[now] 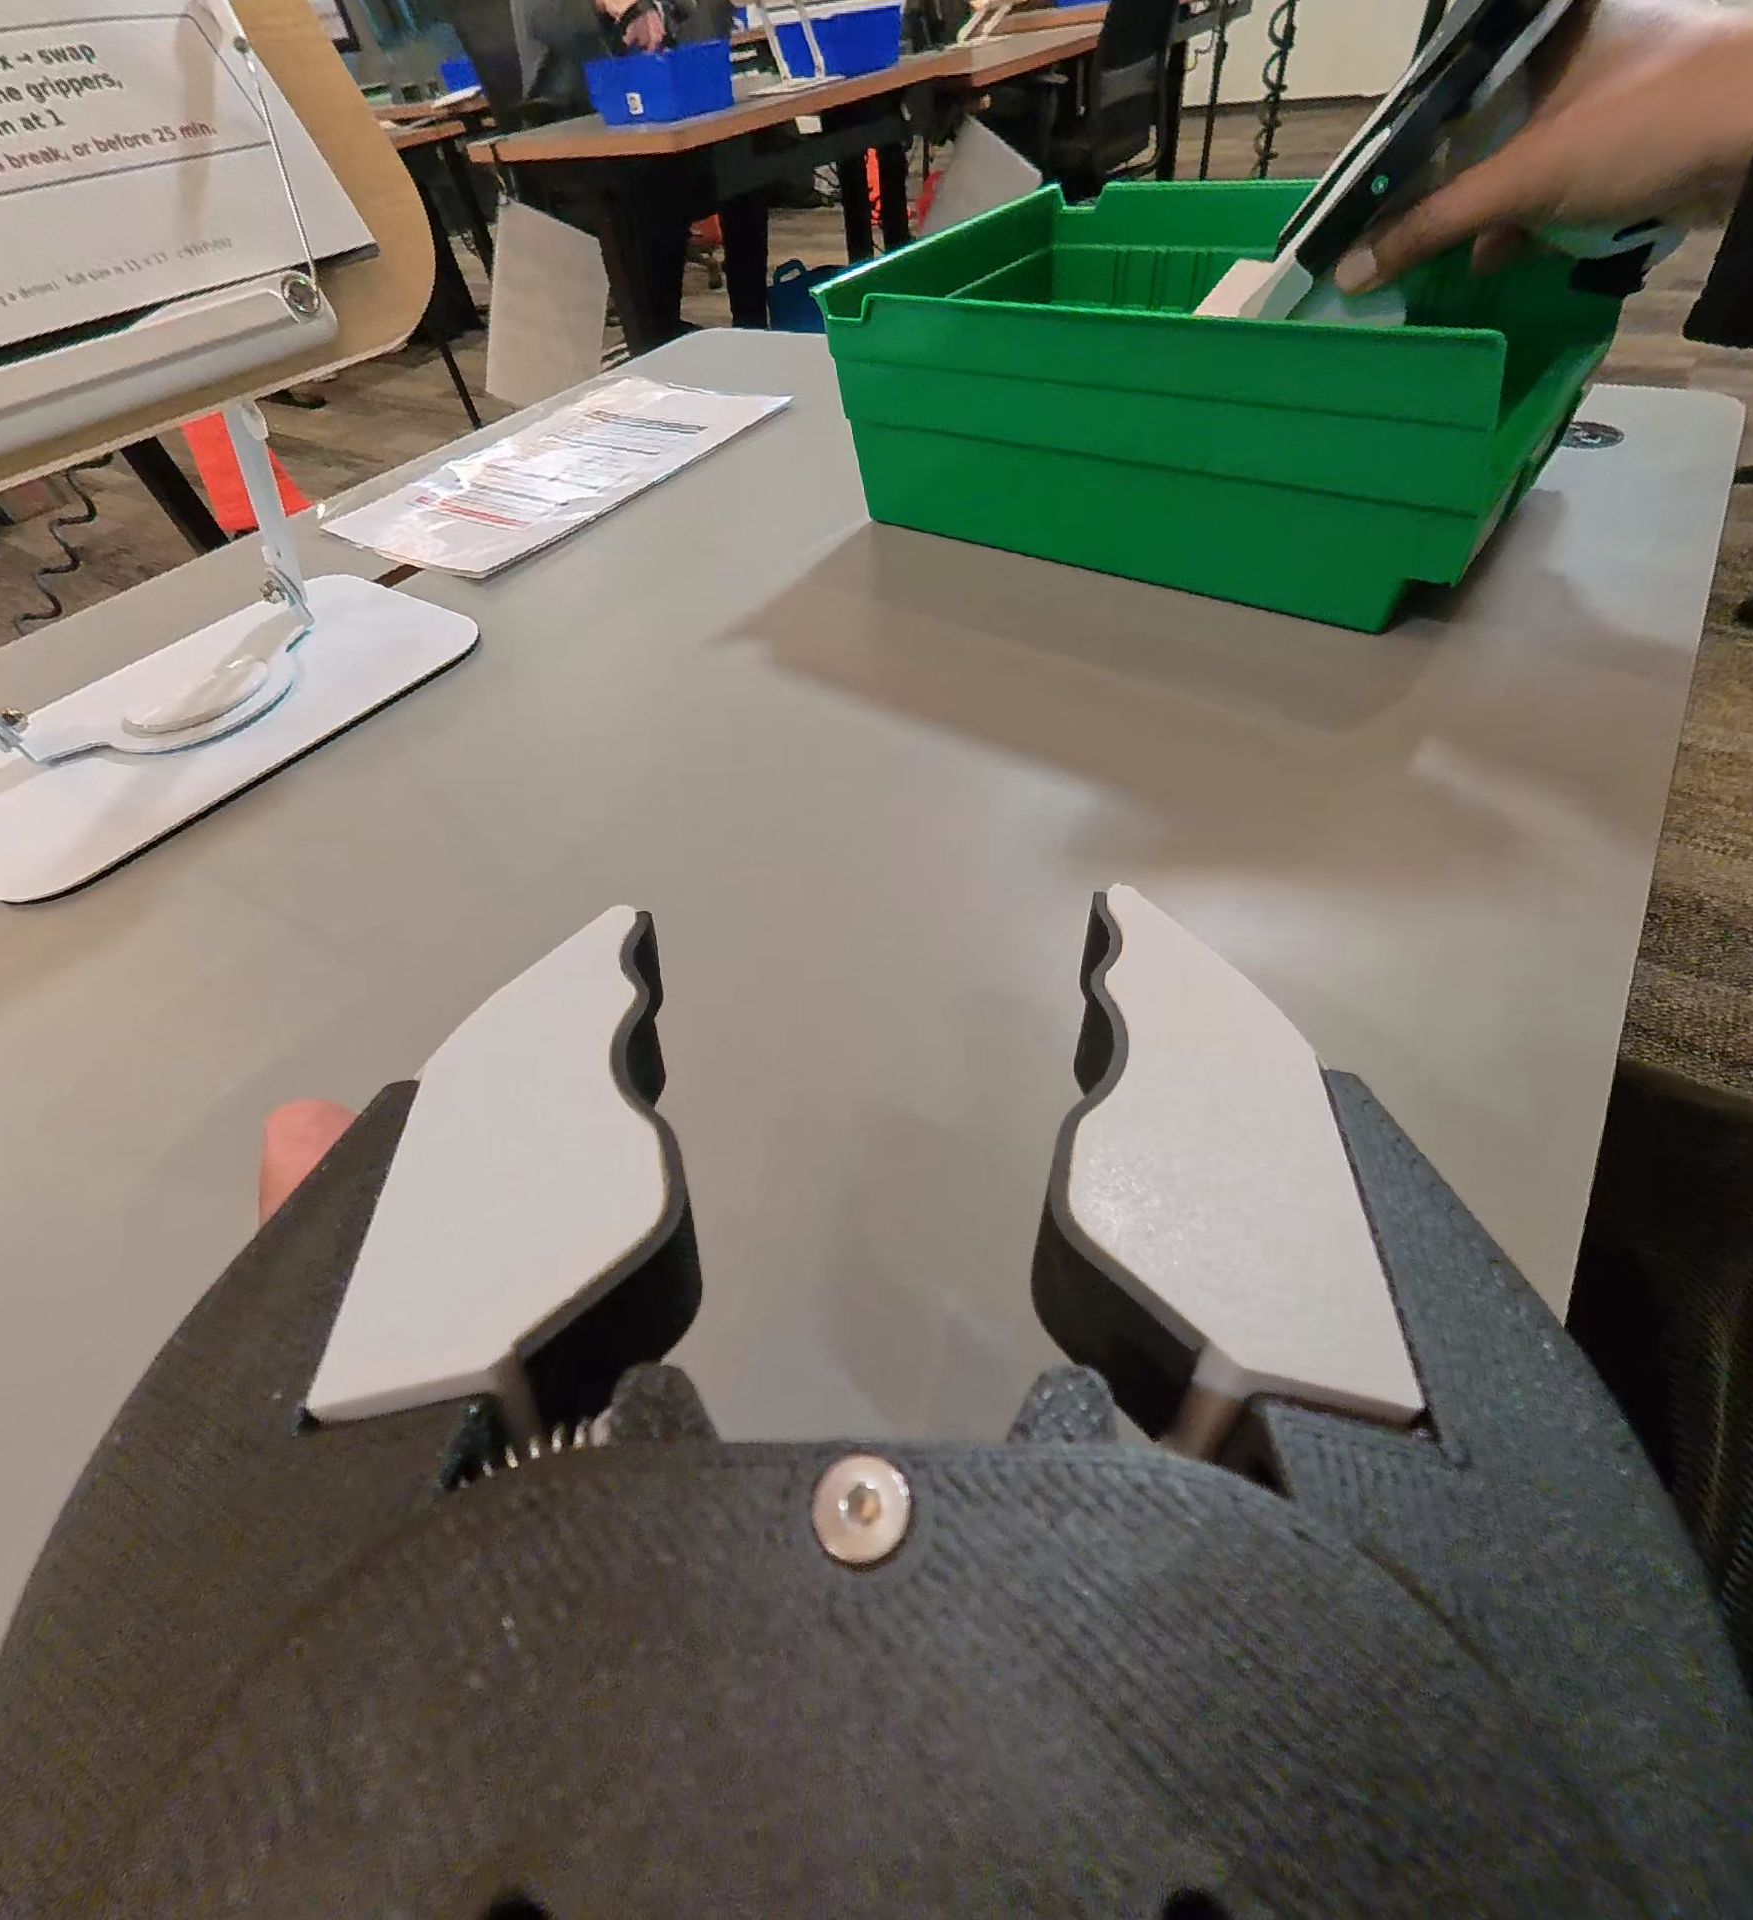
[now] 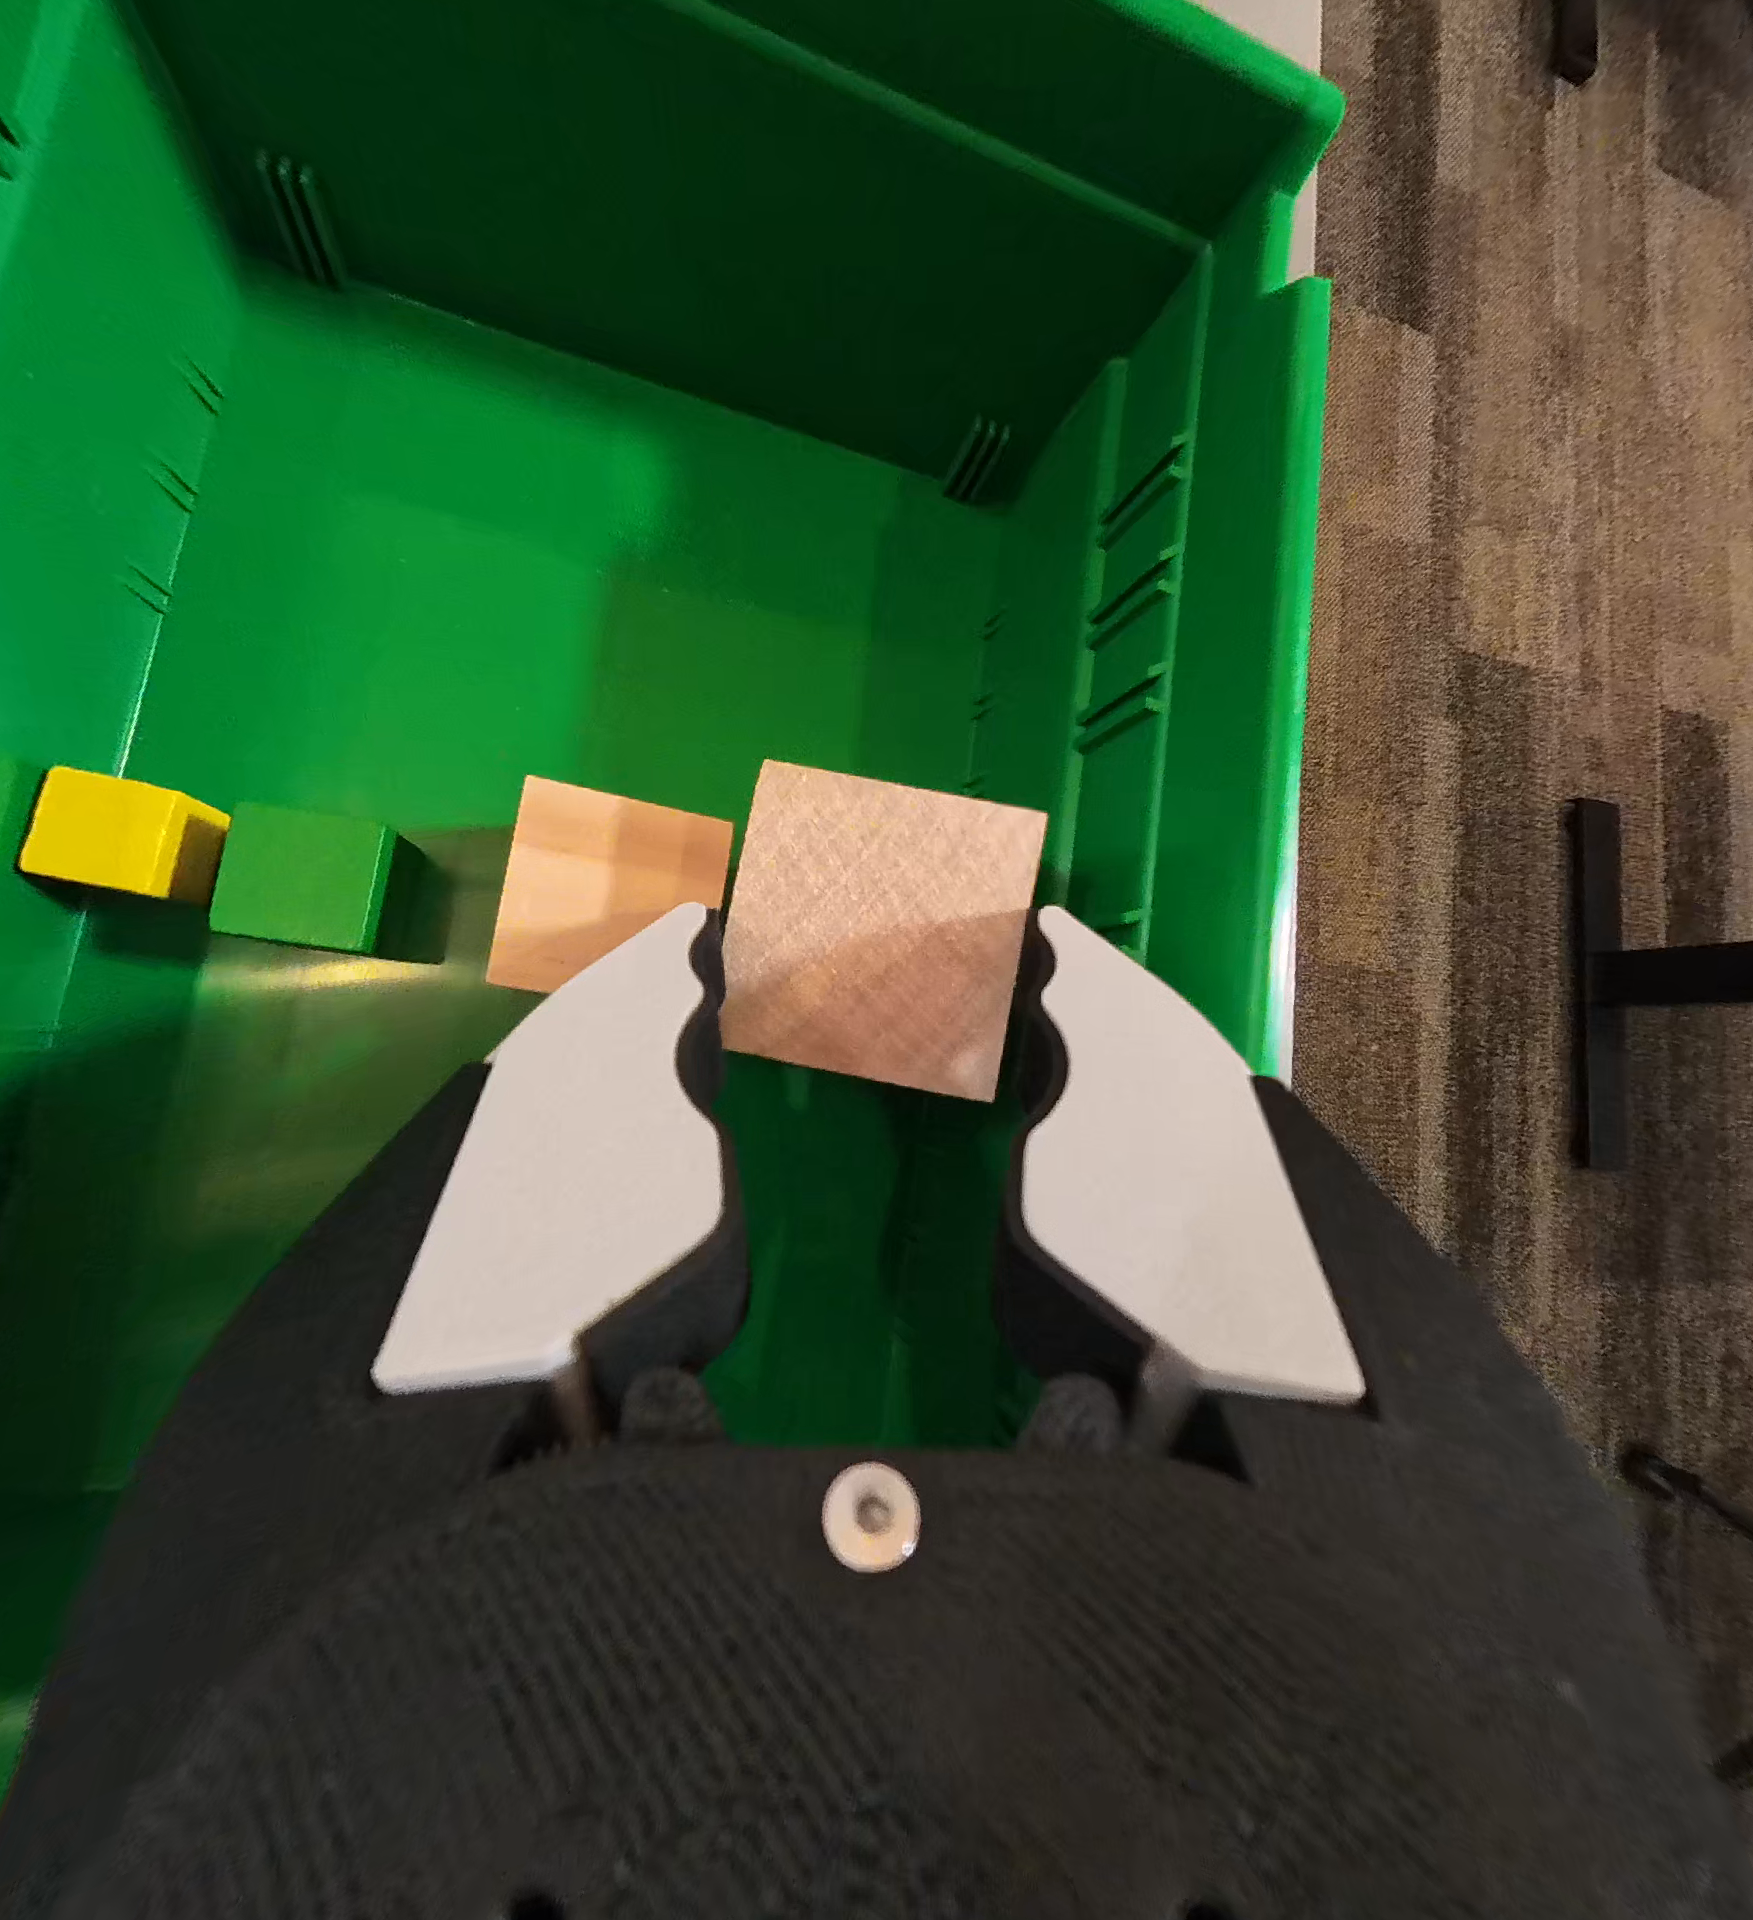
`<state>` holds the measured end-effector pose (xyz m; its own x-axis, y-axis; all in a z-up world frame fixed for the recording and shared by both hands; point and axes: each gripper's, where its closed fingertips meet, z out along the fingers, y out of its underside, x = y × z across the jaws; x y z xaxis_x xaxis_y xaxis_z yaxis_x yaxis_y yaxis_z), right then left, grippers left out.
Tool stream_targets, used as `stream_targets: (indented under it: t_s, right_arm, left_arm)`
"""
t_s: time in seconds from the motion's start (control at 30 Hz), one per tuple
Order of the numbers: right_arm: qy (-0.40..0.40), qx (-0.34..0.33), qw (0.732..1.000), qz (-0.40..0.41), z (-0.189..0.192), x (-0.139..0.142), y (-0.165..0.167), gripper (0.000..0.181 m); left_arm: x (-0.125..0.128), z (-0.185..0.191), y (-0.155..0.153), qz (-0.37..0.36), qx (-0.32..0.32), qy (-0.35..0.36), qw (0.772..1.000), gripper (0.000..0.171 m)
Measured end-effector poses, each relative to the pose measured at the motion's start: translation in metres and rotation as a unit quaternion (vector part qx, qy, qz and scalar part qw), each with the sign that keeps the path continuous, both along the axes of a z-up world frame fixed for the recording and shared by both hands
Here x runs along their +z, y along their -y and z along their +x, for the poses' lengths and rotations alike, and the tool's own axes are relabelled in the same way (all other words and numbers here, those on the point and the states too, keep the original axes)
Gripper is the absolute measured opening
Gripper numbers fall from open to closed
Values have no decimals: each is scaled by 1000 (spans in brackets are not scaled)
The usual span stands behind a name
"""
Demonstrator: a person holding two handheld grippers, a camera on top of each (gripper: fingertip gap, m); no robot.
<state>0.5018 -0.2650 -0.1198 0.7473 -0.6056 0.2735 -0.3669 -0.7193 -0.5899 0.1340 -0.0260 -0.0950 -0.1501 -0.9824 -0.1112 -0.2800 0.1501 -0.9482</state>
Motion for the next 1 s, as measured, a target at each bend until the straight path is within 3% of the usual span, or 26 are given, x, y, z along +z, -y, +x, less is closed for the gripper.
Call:
stream_targets:
  t_s: [0.43, 0.57, 0.83, 0.93, 1.0]
  right_arm:
    - [16, 4, 1000, -16, -2, -1, 1, 56]
    - [43, 7, 999, -14, 0, 10, 1, 45]
    - [51, 12, 998, 25, -7, 35, -2, 50]
    - [44, 36, 998, 34, -17, 35, -7, 51]
    - [54, 94, 994, 34, -27, 35, -18, 58]
  left_arm:
    - [2, 0, 2, 4, -3, 4, 1000, 78]
    - [2, 0, 3, 5, -3, 4, 1000, 78]
    - [2, 0, 5, 7, -5, 5, 1000, 77]
    - [2, 0, 5, 6, -6, 5, 1000, 77]
    - [3, 0, 6, 7, -6, 5, 1000, 77]
